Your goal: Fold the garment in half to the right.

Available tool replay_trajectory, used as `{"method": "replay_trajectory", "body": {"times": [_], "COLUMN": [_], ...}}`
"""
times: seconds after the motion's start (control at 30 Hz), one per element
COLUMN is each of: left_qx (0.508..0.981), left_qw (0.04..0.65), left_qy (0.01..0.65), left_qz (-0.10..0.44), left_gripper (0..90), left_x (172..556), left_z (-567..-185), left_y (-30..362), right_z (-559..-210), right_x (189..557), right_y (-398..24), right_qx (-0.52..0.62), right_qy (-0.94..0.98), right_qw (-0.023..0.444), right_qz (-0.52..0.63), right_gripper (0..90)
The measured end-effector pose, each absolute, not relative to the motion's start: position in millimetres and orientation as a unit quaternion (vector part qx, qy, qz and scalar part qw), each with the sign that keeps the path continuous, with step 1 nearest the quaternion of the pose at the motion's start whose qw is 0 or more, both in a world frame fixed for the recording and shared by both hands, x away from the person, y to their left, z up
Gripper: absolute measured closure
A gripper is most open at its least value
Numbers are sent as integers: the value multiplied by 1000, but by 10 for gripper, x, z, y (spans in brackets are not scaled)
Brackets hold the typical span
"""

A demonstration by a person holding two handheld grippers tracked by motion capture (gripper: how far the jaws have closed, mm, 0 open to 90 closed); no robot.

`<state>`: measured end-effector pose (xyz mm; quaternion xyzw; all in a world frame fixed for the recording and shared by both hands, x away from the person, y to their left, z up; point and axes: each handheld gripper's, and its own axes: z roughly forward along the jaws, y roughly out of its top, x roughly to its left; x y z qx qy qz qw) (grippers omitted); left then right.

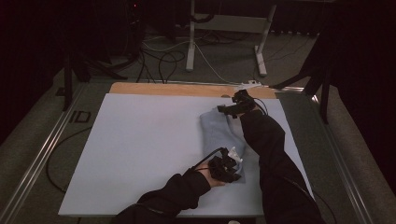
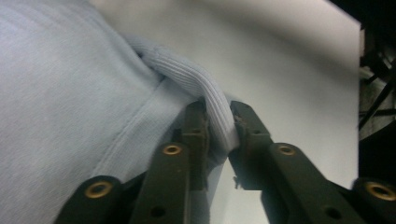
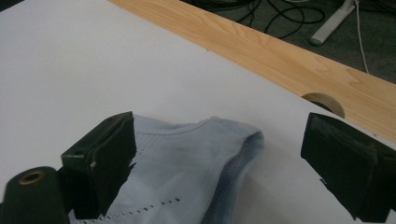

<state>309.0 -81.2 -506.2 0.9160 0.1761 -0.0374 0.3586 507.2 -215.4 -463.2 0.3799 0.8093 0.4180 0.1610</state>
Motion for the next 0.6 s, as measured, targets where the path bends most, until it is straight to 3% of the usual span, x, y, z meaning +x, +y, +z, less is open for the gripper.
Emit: {"method": "replay_trajectory", "body": {"times": [0.13, 0.37, 0.6], "left_qx": [914, 911, 898], "left_qw": [368, 384, 415], "left_qy": [166, 148, 145], "left_qz": [-49, -35, -27], "left_gripper": [661, 518, 450], "left_x": [3051, 2991, 3020], "left_z": [-5051, -4974, -4821], "left_y": [-863, -815, -591], "right_z": [-4619, -4594, -4580], "right_x": [5059, 5041, 5028], "right_y": [-2146, -2123, -2124], "right_qx": [377, 370, 370], "right_qy": [808, 810, 806], "right_qw": [161, 162, 156], "right_qz": [422, 426, 435], "right_gripper": [130, 111, 105]}}
